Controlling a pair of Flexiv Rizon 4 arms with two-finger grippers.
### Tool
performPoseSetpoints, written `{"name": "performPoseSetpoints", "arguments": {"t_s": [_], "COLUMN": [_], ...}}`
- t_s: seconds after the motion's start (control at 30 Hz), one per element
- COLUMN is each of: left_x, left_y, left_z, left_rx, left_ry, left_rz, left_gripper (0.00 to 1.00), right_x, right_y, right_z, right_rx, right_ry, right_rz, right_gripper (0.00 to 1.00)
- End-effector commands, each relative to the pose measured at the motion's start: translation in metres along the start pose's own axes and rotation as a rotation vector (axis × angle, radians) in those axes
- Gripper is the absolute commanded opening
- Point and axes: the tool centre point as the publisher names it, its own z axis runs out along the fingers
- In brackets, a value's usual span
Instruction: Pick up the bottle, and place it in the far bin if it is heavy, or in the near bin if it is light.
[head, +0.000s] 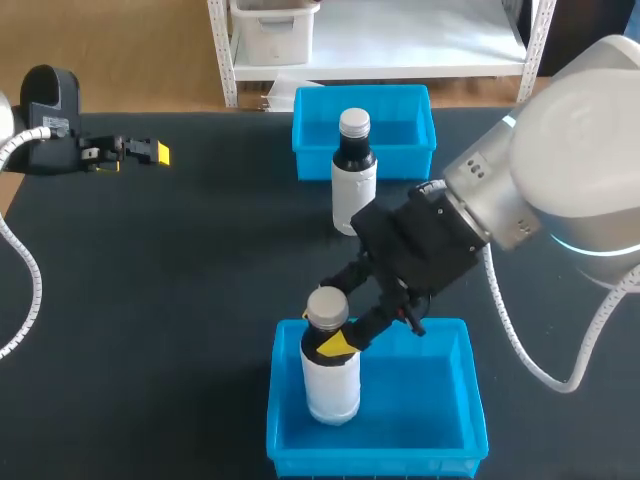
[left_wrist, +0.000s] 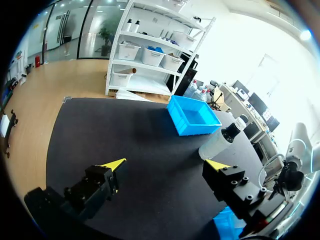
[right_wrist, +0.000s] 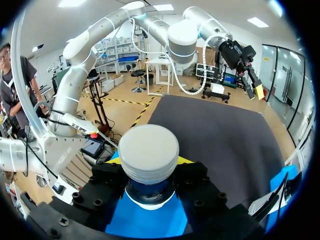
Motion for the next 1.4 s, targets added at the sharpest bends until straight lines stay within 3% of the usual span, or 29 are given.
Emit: {"name": "performPoseSetpoints", "arguments": {"t_s": [0.03, 0.07, 0.1, 0.13, 0.5, 0.9, 1.1, 1.4], "left_x": [0.0, 0.0, 0.0, 0.0, 0.0, 0.0, 0.0, 0.0], "left_y": [0.0, 0.0, 0.0, 0.0, 0.0, 0.0, 0.0, 0.0], "left_z": [0.0, 0.0, 0.0, 0.0, 0.0, 0.0, 0.0, 0.0], "left_rx": [0.0, 0.0, 0.0, 0.0, 0.0, 0.0, 0.0, 0.0], "left_ry": [0.0, 0.0, 0.0, 0.0, 0.0, 0.0, 0.0, 0.0], "left_rz": [0.0, 0.0, 0.0, 0.0, 0.0, 0.0, 0.0, 0.0], "left_gripper": [1.0, 1.0, 1.0, 1.0, 1.0, 1.0, 1.0, 1.0], "right_x": [0.003, 0.004, 0.004, 0.004, 0.014, 0.056, 0.077, 0.096], "right_y": [-0.001, -0.001, -0.001, -0.001, -0.005, -0.025, -0.056, -0.129], "right_z": [0.0, 0.0, 0.0, 0.0, -0.017, -0.09, -0.131, -0.181], "right_rx": [-0.001, -0.001, -0.001, -0.001, 0.021, 0.145, 0.227, 0.314], "right_ry": [0.001, 0.005, 0.007, 0.007, 0.041, 0.106, 0.116, 0.107], "right_rz": [0.001, 0.002, 0.003, 0.003, 0.037, 0.152, 0.211, 0.232], "right_gripper": [0.43, 0.47, 0.95, 1.0, 1.0, 1.0, 1.0, 1.0]}}
